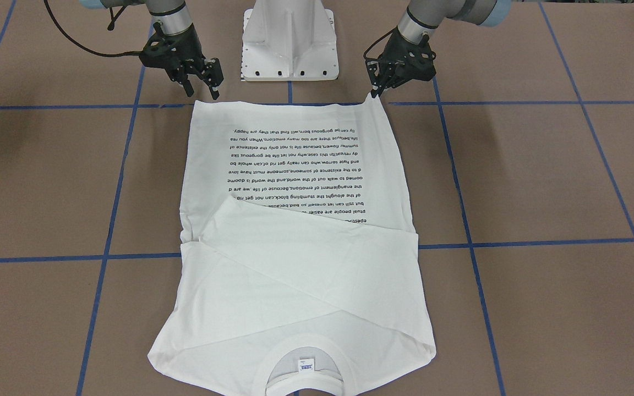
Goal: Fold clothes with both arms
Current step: 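Lift the hem with both grippers and fold it toward the collar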
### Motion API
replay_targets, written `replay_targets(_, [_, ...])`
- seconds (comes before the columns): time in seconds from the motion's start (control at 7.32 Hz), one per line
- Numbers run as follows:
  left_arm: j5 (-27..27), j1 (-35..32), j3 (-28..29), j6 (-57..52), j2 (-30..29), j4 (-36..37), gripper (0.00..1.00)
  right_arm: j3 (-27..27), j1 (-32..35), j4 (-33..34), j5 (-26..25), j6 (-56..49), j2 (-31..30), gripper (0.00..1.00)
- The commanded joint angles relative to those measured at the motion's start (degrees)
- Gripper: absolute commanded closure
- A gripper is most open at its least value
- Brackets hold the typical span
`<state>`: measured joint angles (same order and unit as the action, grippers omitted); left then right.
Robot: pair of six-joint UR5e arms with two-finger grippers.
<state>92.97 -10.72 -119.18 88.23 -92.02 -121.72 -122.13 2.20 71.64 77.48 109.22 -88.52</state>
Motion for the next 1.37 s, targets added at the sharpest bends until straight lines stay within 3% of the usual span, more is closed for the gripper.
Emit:
replay_targets(0.0, [0.01, 0.00, 0.00, 0.10, -0.09, -0.10, 1.00, 0.92, 0.00, 0.43, -1.18, 1.44, -0.16, 0.26])
replay_targets(0.27, [0.01, 0.00, 0.00, 0.10, -0.09, -0.01, 1.00, 2.86, -0.18, 0.43, -3.04, 1.44, -0.07, 0.27])
replay_targets(0.41, [-0.07, 0.00, 0.00, 0.19, -0.09, -0.01, 1.00, 3.04, -0.18, 0.43, -3.21, 1.44, 0.02, 0.31])
replay_targets(0.68, [-0.07, 0.00, -0.09, 0.63, -0.09, -0.10, 1.00, 3.22, -0.27, 0.43, -3.83, 1.44, 0.45, 0.66])
replay_targets(0.82, [-0.07, 0.00, 0.00, 0.63, -0.09, -0.10, 1.00, 3.13, -0.27, 0.43, -3.74, 1.35, 0.46, 1.00])
replay_targets(1.09, [-0.07, 0.00, -0.09, 0.63, -0.09, -0.10, 1.00, 2.86, -0.18, 0.52, -3.74, 1.35, 0.02, 1.00])
replay_targets(1.23, [-0.07, 0.00, -0.18, 0.63, -0.09, -0.10, 1.00, 2.08, -0.18, 3.65, -3.48, 1.00, 0.10, 1.00])
